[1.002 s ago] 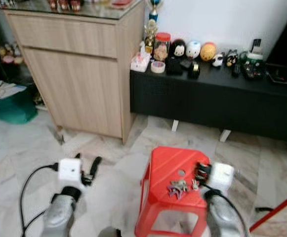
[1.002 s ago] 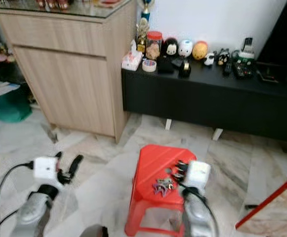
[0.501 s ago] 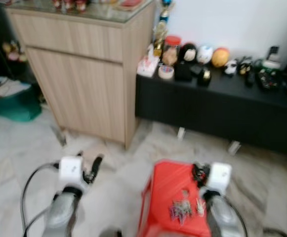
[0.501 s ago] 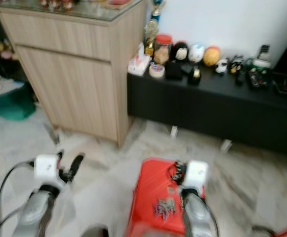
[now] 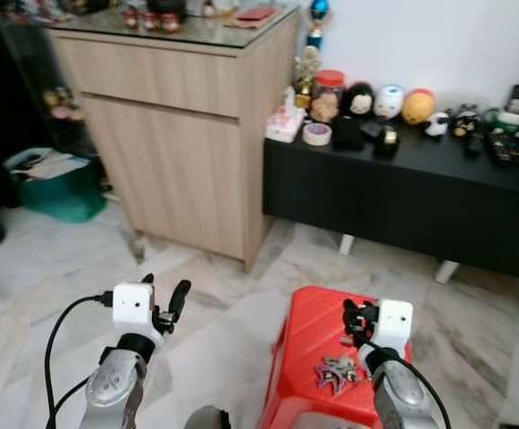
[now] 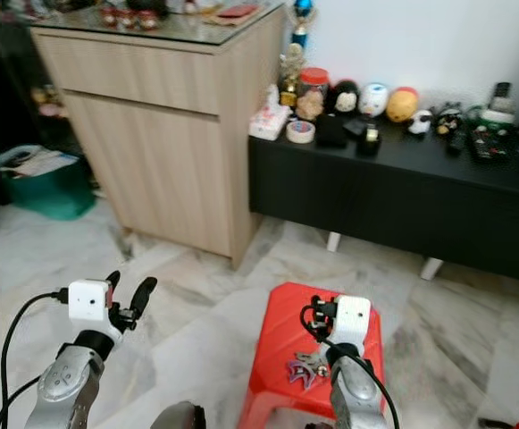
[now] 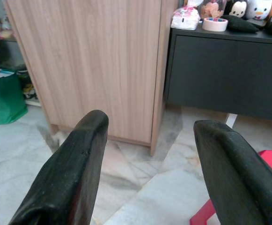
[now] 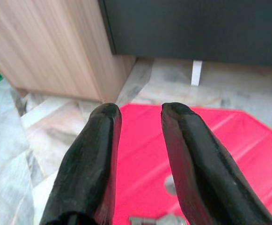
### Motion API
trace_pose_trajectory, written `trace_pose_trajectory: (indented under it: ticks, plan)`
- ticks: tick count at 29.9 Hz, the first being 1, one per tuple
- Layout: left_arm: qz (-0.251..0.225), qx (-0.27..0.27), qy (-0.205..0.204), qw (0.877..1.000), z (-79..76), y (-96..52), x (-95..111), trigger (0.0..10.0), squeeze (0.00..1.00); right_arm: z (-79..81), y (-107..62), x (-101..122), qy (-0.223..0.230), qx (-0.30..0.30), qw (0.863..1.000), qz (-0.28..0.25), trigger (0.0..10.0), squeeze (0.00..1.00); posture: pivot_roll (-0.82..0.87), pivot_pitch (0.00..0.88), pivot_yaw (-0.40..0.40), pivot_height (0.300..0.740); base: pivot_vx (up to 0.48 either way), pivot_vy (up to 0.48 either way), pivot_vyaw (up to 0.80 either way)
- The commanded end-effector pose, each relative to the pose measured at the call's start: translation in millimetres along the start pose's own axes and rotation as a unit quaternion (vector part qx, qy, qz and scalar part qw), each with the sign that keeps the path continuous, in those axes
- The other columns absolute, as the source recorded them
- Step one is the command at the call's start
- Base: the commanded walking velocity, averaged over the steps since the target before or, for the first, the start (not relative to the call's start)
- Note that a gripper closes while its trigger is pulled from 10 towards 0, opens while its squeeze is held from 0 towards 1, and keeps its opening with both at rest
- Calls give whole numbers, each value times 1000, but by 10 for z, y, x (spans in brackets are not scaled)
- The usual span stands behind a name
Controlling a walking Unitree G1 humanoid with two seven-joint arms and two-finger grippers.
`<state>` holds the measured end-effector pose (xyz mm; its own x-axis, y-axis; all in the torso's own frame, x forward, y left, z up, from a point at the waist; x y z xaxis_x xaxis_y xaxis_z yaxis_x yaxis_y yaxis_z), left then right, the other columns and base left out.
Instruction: Hang keys on a hook
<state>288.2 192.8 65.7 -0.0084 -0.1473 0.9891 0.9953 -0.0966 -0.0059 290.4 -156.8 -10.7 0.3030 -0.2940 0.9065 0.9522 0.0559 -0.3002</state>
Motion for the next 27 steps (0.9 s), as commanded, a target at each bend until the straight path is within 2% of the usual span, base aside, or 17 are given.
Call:
trace_pose_trajectory:
  ticks: [1,11,16,25,27]
  plan:
    - [3,-3,0,1000,-6,1,-16,10000,0,-25,-7,-39,17,-2,1000,10,10000,0,85,0,-38,645,0,0,0]
    - [7,-8,1,1000,-17,-5,-32,10000,0,-24,-9,-24,-4,4,1000,4,10000,0,82,0,-36,645,0,0,0]
    - [6,-9,2,1000,-20,5,-30,10000,0,-1,-6,-45,-5,8,1000,7,10000,0,83,0,-36,645,0,0,800]
    - [6,-14,2,1000,-28,8,-28,10000,0,-60,-5,-26,10,-17,1000,-5,10000,0,86,0,-34,645,0,0,51]
    - [6,-18,3,1000,-35,6,-31,10000,0,-110,-16,4,7,-40,999,-18,10000,0,86,0,-33,645,0,0,0]
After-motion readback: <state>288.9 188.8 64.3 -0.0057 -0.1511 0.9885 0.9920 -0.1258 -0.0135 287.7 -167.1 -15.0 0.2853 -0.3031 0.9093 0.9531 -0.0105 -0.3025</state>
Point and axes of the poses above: a point about 5 cm out from each wrist's last joint towards the gripper, its own y axis pointing out of the wrist towards the gripper, its own x axis along the axis of the wrist's last joint, z = x × y, the point moved 3 cm from there along y, pointing out of the wrist towards the gripper, and after that the axes turned 7 degrees about y, right-handed, at the moved point
